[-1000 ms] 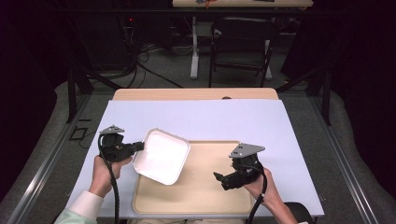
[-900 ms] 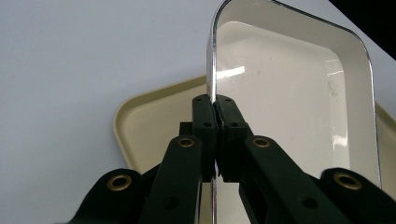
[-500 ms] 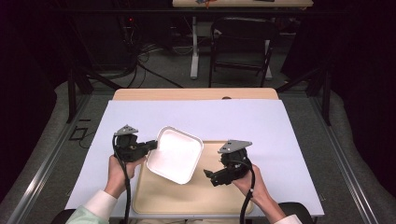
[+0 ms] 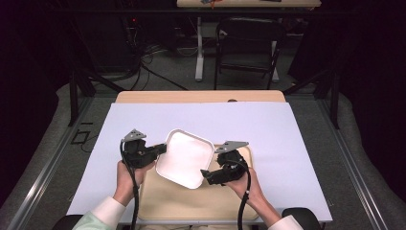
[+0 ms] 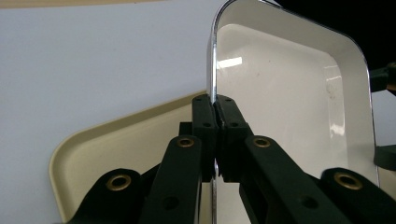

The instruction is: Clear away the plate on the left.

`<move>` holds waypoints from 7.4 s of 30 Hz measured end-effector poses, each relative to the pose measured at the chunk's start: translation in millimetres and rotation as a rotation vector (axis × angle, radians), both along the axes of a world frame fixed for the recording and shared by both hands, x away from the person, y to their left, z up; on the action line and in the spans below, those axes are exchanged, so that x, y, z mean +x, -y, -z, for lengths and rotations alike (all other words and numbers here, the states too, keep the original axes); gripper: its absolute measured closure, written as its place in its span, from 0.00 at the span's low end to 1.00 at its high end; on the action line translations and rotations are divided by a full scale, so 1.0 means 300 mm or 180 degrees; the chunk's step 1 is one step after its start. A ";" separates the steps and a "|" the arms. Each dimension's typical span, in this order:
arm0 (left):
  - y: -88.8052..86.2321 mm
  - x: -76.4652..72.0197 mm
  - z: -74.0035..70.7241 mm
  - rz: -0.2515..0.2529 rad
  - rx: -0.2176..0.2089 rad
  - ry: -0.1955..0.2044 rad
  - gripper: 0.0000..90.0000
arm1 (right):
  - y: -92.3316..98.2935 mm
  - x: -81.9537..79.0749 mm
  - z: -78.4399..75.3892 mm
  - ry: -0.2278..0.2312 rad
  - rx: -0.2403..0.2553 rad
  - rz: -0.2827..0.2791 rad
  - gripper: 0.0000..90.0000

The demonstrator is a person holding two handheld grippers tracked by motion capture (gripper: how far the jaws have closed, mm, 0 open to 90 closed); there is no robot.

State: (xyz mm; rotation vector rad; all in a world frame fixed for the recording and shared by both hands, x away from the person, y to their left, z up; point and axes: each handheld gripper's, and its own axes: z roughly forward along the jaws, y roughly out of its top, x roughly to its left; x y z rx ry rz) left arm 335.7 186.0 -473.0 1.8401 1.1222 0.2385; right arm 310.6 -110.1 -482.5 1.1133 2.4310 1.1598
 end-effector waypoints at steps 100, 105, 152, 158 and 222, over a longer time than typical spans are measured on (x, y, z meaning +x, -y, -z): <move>0.046 -0.080 0.144 0.0451 0.0057 -0.0940 0.91 | 0.042 0.059 0.059 -0.0568 -0.0412 -0.0127 0.83; 0.050 -0.068 0.152 0.0445 0.0129 -0.0907 0.90 | 0.034 0.069 0.072 -0.0520 -0.0506 -0.0108 0.83; 0.130 0.003 0.241 0.0404 0.0571 -0.0930 0.79 | 0.030 0.135 0.166 -0.0814 -0.0846 0.0018 0.74; 0.131 0.004 0.230 0.0393 0.0593 -0.0929 0.60 | 0.022 0.127 0.162 -0.0762 -0.0889 0.0016 0.64; -0.202 -0.228 -0.032 0.0100 0.0508 0.0243 0.01 | 0.450 -0.210 -0.082 0.0806 -0.0196 0.0731 0.00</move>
